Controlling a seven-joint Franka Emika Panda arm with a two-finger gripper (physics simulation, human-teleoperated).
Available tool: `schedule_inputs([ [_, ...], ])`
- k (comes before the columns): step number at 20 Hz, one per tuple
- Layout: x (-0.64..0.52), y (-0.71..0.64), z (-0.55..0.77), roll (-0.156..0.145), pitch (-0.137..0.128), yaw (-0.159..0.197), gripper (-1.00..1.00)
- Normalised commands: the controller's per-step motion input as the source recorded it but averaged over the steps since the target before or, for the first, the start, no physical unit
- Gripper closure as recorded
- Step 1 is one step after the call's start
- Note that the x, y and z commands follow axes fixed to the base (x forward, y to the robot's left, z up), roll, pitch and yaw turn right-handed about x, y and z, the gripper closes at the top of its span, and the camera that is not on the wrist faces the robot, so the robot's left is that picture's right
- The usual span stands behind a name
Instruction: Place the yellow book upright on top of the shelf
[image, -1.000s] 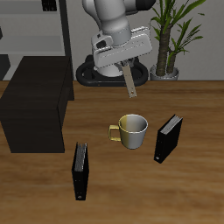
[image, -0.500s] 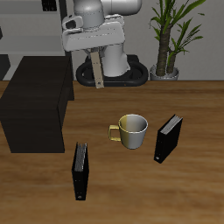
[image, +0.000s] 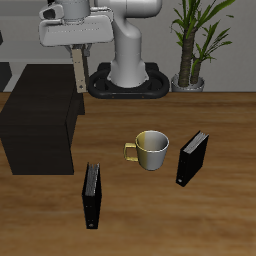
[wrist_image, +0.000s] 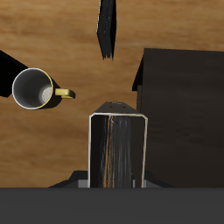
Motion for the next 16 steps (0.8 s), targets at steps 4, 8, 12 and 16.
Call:
schedule_inputs([
  [4, 0.04, -0.6, 0.36, -0.053, -0.028, -0.031, 1.0],
  [8, 0.03, -0.55, 0.41, -0.029, -0.066, 0.013, 1.0],
  [12, 0.1, -0.4, 0.13, 0.002, 0.011, 0.004, 1.0],
  [16, 0.09, -0.43, 0.03, 0.023, 0.029, -0.021, 1.0],
])
